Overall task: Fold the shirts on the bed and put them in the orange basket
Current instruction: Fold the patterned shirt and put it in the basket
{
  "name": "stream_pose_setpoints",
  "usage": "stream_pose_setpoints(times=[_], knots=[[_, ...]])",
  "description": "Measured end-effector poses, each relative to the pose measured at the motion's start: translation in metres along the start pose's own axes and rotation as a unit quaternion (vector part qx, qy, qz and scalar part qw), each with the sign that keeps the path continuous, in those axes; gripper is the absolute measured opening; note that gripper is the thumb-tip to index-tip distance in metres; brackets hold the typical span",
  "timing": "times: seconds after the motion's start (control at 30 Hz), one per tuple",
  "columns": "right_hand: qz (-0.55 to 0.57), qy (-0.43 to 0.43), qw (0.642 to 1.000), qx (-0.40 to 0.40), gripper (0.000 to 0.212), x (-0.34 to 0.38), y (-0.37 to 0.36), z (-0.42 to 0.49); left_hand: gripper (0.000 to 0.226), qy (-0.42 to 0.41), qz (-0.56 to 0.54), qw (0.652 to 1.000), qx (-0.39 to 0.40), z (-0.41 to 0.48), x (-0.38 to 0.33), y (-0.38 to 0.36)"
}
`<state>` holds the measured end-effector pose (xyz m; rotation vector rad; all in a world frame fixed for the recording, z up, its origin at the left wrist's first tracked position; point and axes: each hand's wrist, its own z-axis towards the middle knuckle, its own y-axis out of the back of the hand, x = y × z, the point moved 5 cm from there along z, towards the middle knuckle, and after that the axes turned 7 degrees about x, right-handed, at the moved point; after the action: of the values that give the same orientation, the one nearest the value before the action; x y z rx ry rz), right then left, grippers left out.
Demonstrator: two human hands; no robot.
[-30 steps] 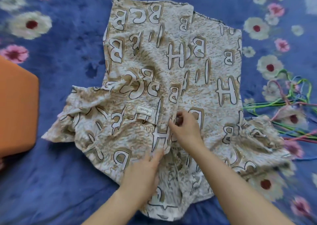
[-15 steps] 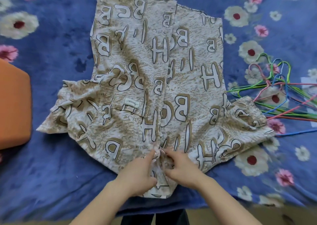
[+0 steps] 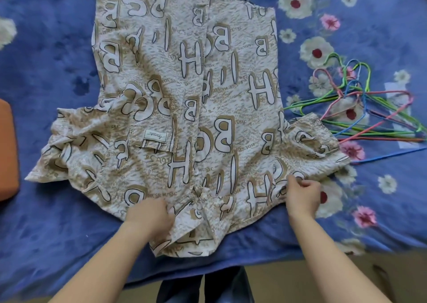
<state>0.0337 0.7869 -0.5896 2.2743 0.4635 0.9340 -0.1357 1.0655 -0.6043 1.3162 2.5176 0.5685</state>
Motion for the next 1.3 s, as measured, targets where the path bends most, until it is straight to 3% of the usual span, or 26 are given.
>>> stream_pose_setpoints(times=[0.07,0.13,0.2,0.27,0.33,0.4,0.5,0.57,0.63,0.67,0.73,0.8,0.83,0.9,0.97,1.03,1.1,1.17,1.23,1.3], knots=[[0.064,-0.053,0.995,-0.053,0.036,-0.002,0.017,0.016,0.027,0.007,0.019,1.0,-0.006,0.006,-0.007,0.017],[0.179,-0.111,0.977,-0.016,0.034,-0.006,0.015,0.034,0.027,-0.015,-0.009,0.994,-0.111,0.008,-0.025,0.034],[0.259,-0.138,0.955,0.039,0.029,-0.006,0.013,0.051,0.02,-0.099,-0.083,0.957,-0.259,0.001,-0.059,0.044],[0.284,-0.139,0.948,0.043,0.033,-0.005,0.017,0.064,0.037,-0.216,-0.108,0.917,-0.316,-0.003,-0.096,0.038],[0.301,-0.147,0.942,0.014,0.037,-0.005,0.027,0.068,0.052,-0.284,-0.043,0.923,-0.256,0.0,-0.129,0.019],[0.328,-0.16,0.93,-0.032,0.032,-0.009,0.04,0.068,0.055,-0.286,0.019,0.943,-0.171,0.006,-0.151,-0.007],[0.347,-0.155,0.925,-0.011,0.029,-0.009,0.043,0.067,0.055,-0.278,0.084,0.949,-0.121,0.011,-0.164,-0.032],[0.278,-0.085,0.955,-0.054,0.01,0.009,0.05,0.057,0.056,-0.273,0.091,0.952,-0.108,0.012,-0.166,-0.034],[0.143,0.093,0.982,-0.087,0.032,0.04,0.05,0.042,0.057,-0.27,0.102,0.952,-0.104,0.013,-0.166,-0.033],[0.096,0.203,0.972,-0.065,0.035,0.055,0.043,0.027,0.057,-0.269,0.106,0.952,-0.099,0.013,-0.166,-0.031],[-0.019,0.379,0.925,0.037,0.029,0.068,0.016,0.001,0.058,-0.265,0.104,0.953,-0.105,0.016,-0.165,-0.032],[-0.149,0.494,0.836,0.186,0.021,0.058,-0.02,-0.015,0.058,-0.272,0.095,0.944,-0.162,0.017,-0.163,-0.03],[-0.185,0.522,0.793,0.253,0.022,0.052,-0.034,-0.022,0.057,-0.277,0.083,0.945,-0.153,0.015,-0.162,-0.03],[-0.194,0.535,0.764,0.304,0.037,0.048,-0.045,-0.028,0.058,-0.296,0.105,0.938,-0.147,0.015,-0.16,-0.036],[-0.187,0.528,0.794,0.236,0.051,0.051,-0.047,-0.022,0.058,-0.305,0.144,0.932,-0.13,0.019,-0.154,-0.047],[-0.248,0.502,0.808,0.183,0.062,0.055,-0.054,-0.011,0.056,-0.334,0.139,0.921,-0.142,0.014,-0.152,-0.045],[-0.4,0.463,0.762,0.212,0.072,0.045,-0.07,-0.003,0.054,-0.349,0.094,0.924,-0.122,0.01,-0.153,-0.038],[-0.504,0.441,0.705,0.235,0.074,0.032,-0.079,0.0,0.049,-0.373,-0.046,0.919,-0.122,0.001,-0.145,-0.024],[-0.501,0.434,0.718,0.211,0.069,0.032,-0.08,0.0,0.041,-0.362,-0.212,0.875,-0.24,-0.016,-0.12,0.002],[-0.457,0.468,0.742,0.147,0.066,0.042,-0.086,-0.013,0.034,-0.278,-0.348,0.816,-0.368,-0.025,-0.072,0.022]])
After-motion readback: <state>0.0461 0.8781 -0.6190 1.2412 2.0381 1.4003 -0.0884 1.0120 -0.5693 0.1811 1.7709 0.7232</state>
